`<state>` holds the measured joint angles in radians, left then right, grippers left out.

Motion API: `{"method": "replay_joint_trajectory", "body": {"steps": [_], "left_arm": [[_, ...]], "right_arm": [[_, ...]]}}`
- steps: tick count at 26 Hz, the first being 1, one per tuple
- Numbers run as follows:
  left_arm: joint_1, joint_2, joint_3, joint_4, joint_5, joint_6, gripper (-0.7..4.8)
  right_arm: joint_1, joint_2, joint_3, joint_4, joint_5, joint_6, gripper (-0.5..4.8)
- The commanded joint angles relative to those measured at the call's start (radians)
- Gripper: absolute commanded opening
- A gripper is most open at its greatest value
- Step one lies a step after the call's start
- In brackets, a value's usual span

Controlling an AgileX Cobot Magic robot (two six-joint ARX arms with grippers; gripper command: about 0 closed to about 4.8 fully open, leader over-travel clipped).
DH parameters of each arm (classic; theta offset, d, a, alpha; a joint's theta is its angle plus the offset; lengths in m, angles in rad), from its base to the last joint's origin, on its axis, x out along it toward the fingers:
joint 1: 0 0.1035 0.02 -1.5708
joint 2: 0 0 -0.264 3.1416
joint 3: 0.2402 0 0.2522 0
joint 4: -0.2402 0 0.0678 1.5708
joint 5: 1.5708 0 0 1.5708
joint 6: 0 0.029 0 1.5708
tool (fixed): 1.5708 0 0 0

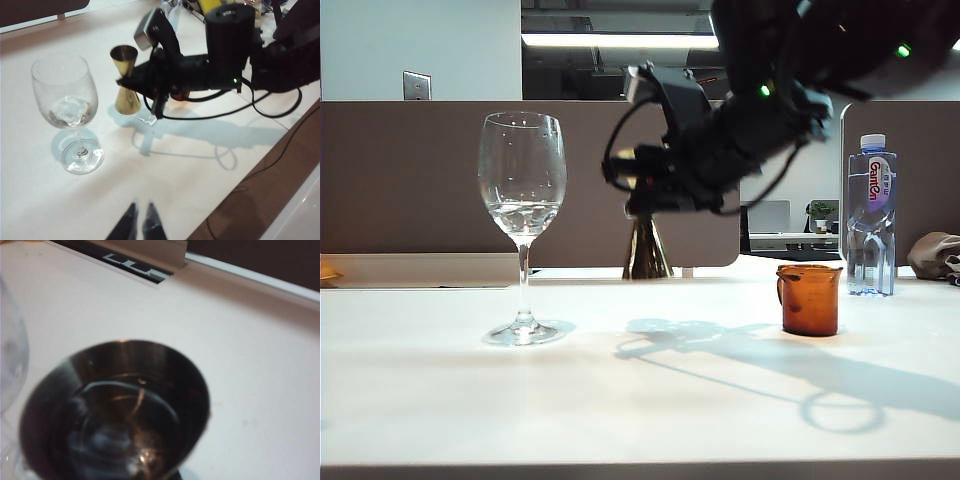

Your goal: Pick up the small amber measuring cup and pour the water in it into the jigger, then pick up the jigger and pour the water in it into the wine glass.

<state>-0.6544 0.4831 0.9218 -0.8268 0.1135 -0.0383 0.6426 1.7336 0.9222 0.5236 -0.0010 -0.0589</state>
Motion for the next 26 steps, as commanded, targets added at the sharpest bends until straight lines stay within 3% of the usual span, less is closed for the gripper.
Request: {"method": "replay_joint_trajectory", "body": {"steps": [1, 5, 18, 26], "left_arm": [[-0.001, 0.000, 0.003, 0.013, 0.003, 0.004, 0.26], [-0.001, 0.000, 0.003, 0.013, 0.003, 0.004, 0.26], [-0.001, 0.000, 0.003, 0.013, 0.003, 0.004, 0.26], [-0.001, 0.000, 0.003, 0.013, 0.003, 0.004, 0.26]], "right_arm": [[0.003, -0.027, 0.092, -0.068, 0.000, -0.008, -0.01], [0.023, -0.031, 0.294, -0.309, 0.011, -0.098, -0.01], [0.085, -0.037, 0.416, -0.375, 0.037, -0.266, -0.01], [0.103, -0.037, 0.416, -0.417, 0.112, -0.501, -0.01]]}}
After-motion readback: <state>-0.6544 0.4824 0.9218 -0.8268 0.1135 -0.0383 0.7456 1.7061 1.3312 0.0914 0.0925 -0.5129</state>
